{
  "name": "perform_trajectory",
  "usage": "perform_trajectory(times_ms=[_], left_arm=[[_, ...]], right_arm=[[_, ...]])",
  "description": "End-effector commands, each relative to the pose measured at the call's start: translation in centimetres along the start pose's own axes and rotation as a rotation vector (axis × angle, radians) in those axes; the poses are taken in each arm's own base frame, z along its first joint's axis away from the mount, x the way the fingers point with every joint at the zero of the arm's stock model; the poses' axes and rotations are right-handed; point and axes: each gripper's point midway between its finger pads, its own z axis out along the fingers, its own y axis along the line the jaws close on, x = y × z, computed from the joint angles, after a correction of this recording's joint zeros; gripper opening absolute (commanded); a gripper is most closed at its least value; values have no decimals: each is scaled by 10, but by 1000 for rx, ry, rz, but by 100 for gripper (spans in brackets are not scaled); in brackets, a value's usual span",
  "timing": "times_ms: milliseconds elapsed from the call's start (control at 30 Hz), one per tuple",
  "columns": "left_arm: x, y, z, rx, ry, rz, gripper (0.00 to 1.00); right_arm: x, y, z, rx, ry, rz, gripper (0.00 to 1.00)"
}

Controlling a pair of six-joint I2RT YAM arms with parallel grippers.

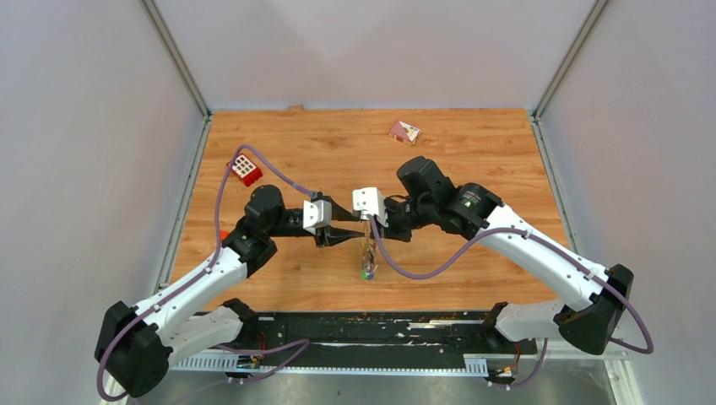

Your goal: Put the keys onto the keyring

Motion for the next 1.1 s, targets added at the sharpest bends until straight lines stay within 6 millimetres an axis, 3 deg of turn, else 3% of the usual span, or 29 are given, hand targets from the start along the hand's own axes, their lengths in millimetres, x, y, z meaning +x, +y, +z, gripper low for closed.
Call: perform_trajectory(times_ms=[0, 633, 733, 933, 1067], left_arm=[[-12, -1, 1, 34, -24, 45, 44], [-2, -6, 7, 65, -9, 9, 29], [-2, -6, 8, 64, -9, 10, 23], [-1, -5, 8, 55, -8, 4, 0], [0, -4, 6, 38, -7, 14, 0]], right_arm=[[-25, -11, -10, 50, -44, -46, 0], [-28, -11, -8, 52, -44, -55, 0], [-27, -11, -7, 50, -43, -56, 0], [-29, -10, -7, 52, -52, -60, 0], [-29, -13, -9, 79, -61, -74, 4]])
